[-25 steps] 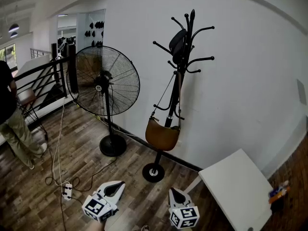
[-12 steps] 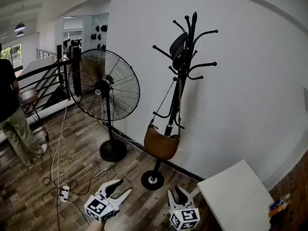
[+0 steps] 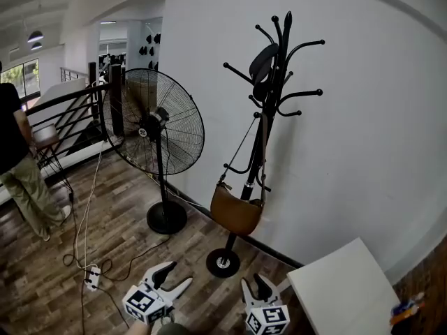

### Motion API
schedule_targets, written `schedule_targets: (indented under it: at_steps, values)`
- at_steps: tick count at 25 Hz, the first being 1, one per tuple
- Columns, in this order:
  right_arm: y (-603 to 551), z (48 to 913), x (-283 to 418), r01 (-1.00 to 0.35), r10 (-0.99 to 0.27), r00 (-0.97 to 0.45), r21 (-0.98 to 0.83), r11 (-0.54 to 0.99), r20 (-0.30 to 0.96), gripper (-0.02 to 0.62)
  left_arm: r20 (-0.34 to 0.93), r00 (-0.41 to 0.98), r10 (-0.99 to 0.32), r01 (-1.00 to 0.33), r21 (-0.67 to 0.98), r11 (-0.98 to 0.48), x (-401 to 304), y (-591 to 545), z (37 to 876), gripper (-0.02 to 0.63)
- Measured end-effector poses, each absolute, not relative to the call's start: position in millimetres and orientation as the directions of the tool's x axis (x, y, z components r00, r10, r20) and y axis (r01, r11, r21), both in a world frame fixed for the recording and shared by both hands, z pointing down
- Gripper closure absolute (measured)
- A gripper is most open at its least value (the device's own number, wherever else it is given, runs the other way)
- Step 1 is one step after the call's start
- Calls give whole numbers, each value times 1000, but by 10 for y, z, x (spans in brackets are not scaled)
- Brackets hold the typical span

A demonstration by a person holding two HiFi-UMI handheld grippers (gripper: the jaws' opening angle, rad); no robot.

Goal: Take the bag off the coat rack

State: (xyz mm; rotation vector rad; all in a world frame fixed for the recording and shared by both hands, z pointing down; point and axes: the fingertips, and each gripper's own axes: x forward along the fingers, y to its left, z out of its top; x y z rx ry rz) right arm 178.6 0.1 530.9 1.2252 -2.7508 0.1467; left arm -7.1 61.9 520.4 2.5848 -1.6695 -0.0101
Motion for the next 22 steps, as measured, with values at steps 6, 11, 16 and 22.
schedule_targets:
  at_steps: [6, 11, 16, 22]
  values:
    - [-213, 5284, 1673, -762, -750, -644, -41, 646, 150, 432, 17, 460, -888, -887, 61, -458, -111, 291, 5278, 359]
    - [-526, 5231, 1599, -808, -796, -589, -73, 585, 142, 398, 13, 504, -863, -862, 69, -502, -253, -107, 5248, 369]
    - [-805, 5250, 1464, -832, -815, -553, -72, 550, 172, 390, -10, 550, -835, -834, 54, -550, -415, -515, 5185, 371]
    - [-1148, 5244, 1258, -874, -856, -486, -74, 481, 174, 398, -8, 609, -793, -792, 51, -609, -621, -948, 5154, 371]
